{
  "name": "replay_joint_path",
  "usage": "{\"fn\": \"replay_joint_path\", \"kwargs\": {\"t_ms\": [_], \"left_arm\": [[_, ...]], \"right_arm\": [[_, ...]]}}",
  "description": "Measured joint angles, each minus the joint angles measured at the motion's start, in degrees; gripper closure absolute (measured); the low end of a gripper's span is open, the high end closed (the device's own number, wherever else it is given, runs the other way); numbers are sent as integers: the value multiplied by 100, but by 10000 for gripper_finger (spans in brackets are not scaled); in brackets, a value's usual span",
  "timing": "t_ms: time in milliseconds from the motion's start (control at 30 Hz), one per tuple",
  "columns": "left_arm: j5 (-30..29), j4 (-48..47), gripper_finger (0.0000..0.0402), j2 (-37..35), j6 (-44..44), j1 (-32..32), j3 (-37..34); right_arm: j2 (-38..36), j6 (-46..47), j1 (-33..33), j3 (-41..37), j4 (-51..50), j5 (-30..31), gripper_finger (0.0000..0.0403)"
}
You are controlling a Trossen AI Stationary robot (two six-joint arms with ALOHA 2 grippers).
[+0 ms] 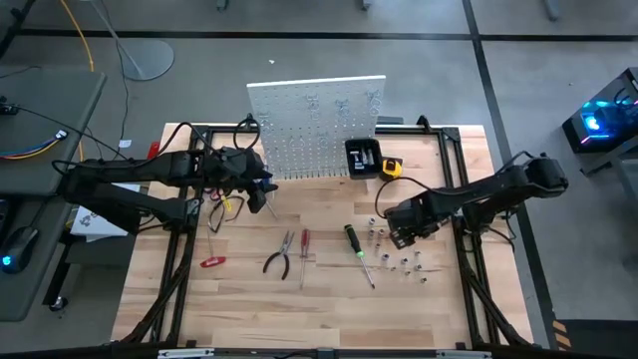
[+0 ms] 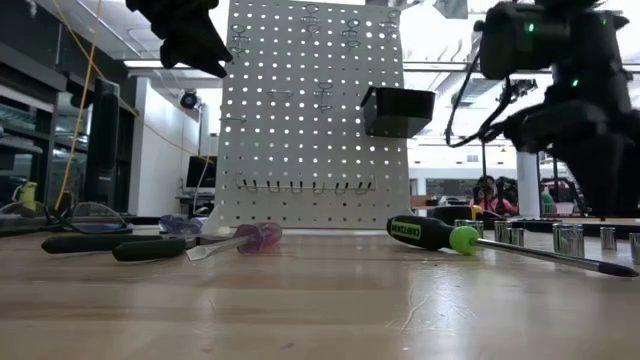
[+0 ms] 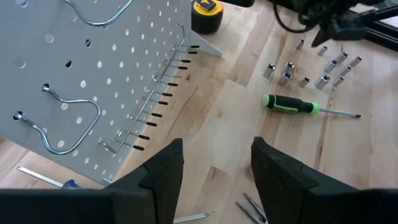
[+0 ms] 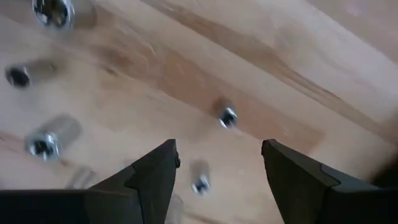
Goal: Hang tools onto peg board
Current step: Put the silver socket into the black bin on the peg board
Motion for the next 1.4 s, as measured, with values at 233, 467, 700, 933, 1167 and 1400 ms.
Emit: {"fn": "replay_joint_path", "kwargs": {"t_ms": [233,467,700,933,1167,1400], "left_arm": [[-2,2,229,0,-2,0,0],[-4,49,229,0,-2,0,0],[-8,71,229,0,2,0,0],[-11,76,229,-2,4,0,0],[-8,74,229,-2,7,-2,0],[-6,81,229,-2,9,-2,0]], "right_arm": [[0,482,-46,-711,742,192,182],[-29,731,-46,-1026,1153,214,246],[-11,698,-105,-903,1399,613,366],[-18,557,-75,-783,1273,504,378],[-333,-146,-33,783,-205,1148,383],[-462,-918,-244,2673,-20,3150,383]]}}
